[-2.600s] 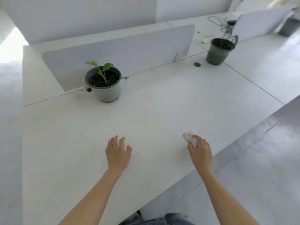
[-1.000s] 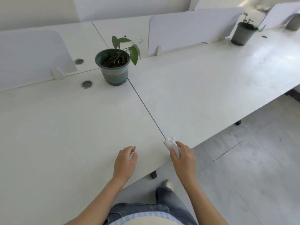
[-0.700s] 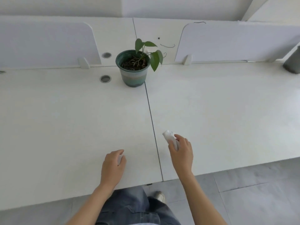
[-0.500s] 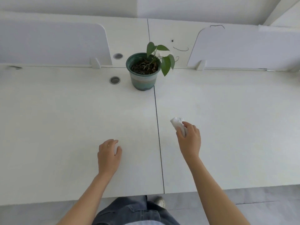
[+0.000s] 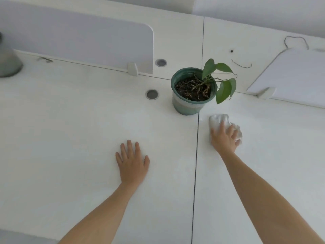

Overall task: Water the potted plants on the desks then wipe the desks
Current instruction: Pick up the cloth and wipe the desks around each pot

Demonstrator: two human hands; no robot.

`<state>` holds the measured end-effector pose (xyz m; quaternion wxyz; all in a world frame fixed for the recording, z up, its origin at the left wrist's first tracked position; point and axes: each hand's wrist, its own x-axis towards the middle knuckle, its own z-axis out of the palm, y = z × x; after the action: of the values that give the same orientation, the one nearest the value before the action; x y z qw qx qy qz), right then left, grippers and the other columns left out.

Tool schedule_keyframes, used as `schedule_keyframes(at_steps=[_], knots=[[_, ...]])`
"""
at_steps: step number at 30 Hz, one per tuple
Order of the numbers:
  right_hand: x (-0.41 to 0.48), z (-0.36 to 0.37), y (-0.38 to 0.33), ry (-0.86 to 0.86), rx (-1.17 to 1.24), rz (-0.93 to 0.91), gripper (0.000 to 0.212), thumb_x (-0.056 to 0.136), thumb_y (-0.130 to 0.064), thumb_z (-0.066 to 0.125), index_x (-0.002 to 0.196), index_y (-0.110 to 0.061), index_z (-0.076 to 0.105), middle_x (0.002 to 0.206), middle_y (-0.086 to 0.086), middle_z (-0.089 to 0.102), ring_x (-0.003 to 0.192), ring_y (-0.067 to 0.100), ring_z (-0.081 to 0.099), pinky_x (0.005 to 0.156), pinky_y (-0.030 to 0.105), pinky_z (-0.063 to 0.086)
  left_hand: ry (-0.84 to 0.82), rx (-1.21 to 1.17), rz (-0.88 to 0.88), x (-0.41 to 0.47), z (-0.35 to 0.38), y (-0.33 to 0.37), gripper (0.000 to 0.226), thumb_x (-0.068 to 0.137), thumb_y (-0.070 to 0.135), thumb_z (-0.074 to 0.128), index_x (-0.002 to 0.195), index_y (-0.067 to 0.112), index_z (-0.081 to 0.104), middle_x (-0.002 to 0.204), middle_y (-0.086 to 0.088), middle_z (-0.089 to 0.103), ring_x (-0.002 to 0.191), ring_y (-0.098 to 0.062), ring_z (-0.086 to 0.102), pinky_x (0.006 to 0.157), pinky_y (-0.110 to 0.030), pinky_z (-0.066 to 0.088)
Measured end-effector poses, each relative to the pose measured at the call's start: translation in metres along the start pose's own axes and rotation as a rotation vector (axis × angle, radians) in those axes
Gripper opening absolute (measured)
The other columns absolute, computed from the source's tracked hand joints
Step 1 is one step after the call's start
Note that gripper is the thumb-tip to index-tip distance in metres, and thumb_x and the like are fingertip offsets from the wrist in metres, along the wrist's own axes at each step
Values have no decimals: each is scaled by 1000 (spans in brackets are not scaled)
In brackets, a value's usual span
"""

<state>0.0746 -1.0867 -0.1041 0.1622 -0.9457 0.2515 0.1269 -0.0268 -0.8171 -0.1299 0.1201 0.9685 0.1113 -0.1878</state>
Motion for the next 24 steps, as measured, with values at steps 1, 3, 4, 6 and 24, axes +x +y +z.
schedule_keyframes(at_steps=[1, 3, 4, 6, 24], knots=[[5, 3, 0, -37, -18, 3, 55, 94, -39, 25, 145, -30, 5, 156, 12, 0, 143, 33, -7, 111, 57, 3, -3, 9, 1, 1, -2, 1, 61, 78, 39, 33, 118, 2, 60, 126, -25, 58, 113, -48, 55, 86, -62, 45], [13, 7, -1, -65, -25, -2, 54, 94, -44, 19, 145, -33, 4, 157, 7, -4, 143, 30, -14, 112, 56, -3, -2, 24, 1, 2, -1, 2, 61, 78, 39, 33, 118, 2, 61, 126, -25, 58, 113, -47, 56, 86, -61, 45], [14, 8, -2, -61, -21, -1, 53, 94, -45, 16, 145, -35, 4, 158, 4, -5, 143, 29, -15, 112, 56, -5, 2, 30, 3, 2, -2, 2, 61, 77, 38, 33, 118, 2, 60, 126, -25, 58, 113, -47, 56, 86, -61, 45], [16, 11, -13, -65, -19, -22, 51, 94, -44, 13, 144, -38, 4, 158, 1, -4, 143, 27, -14, 111, 55, -7, 15, 28, 1, 3, -1, 3, 61, 77, 38, 33, 118, 2, 60, 126, -25, 58, 113, -46, 56, 86, -61, 45], [-74, 65, -100, -146, 102, -755, 68, 87, -43, 3, 143, -14, 29, 154, 11, 24, 143, 29, 17, 112, 46, 26, 108, 47, -13, 3, 4, 6, 61, 77, 38, 33, 119, 4, 60, 127, -24, 57, 115, -46, 54, 89, -59, 43]])
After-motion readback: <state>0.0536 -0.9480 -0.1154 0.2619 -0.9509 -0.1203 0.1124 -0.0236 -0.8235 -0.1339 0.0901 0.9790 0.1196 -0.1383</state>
